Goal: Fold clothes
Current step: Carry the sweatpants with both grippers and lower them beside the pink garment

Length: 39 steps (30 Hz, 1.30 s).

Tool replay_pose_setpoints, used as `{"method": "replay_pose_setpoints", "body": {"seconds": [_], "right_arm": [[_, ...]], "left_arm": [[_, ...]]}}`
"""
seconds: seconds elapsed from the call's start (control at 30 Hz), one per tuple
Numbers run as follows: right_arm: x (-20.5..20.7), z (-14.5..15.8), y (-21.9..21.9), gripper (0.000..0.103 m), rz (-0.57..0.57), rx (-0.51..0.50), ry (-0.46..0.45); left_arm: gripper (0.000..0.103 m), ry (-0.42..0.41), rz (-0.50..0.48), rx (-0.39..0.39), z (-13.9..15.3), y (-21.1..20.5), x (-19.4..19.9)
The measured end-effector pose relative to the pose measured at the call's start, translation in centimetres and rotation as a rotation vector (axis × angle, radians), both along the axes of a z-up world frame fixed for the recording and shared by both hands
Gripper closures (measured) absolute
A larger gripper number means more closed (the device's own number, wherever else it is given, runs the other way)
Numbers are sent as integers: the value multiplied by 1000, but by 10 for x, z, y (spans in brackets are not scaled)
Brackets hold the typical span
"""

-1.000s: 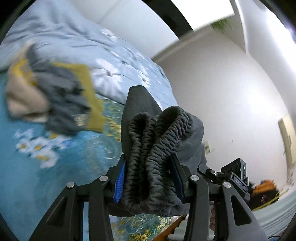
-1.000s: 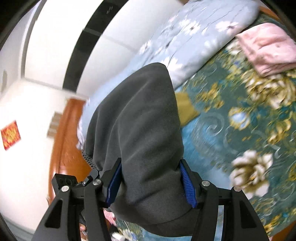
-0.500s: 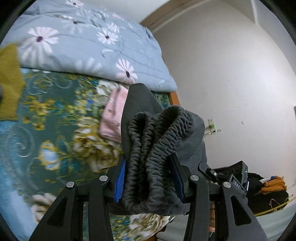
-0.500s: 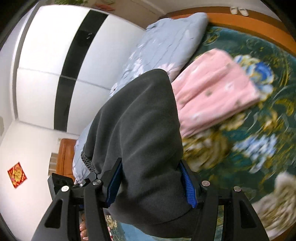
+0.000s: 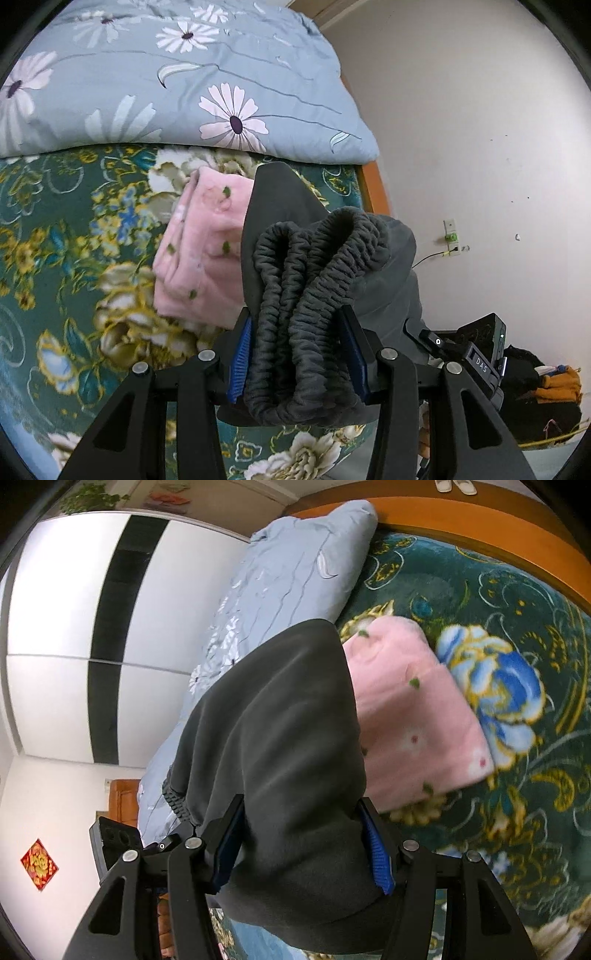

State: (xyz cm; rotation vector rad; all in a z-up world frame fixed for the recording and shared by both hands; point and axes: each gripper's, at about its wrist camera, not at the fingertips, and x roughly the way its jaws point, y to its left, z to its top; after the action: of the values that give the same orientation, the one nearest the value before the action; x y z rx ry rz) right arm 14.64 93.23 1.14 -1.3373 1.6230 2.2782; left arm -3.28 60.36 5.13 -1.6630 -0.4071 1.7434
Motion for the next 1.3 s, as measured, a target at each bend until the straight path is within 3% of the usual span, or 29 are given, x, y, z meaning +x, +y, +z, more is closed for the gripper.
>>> {"method": "replay_pose_setpoints", "body": {"seconds": [0.27, 0.53, 0.73, 0.9, 1.07, 1.17, 1.23, 1.3], "right_arm": [[-49, -48, 41, 41, 20, 20, -91], [-70, -99, 40, 40, 90, 58, -176], [-57, -86, 38, 37, 99, 98, -155], [-28, -52, 41, 38, 71, 234, -123], [-15, -23, 20, 38, 112, 275, -47], [-20, -26, -8, 38, 212, 295, -35], [-25, -38, -16, 37, 242, 328, -70], [-31, -50, -14, 39, 230, 330, -84]], "left_arm": [[56, -92, 1, 9, -67, 39, -47], [52, -141, 0, -108, -129, 42, -59], [51, -103, -11, -113, -107, 36, -58], [51, 41, 21, -119, -56, 22, -60], [50, 167, -178, -66, -19, 72, -42], [50, 211, -306, -97, -26, 105, -31], [51, 213, -329, -162, -44, 114, -35], [54, 176, -306, -172, -61, 113, -43]]}}
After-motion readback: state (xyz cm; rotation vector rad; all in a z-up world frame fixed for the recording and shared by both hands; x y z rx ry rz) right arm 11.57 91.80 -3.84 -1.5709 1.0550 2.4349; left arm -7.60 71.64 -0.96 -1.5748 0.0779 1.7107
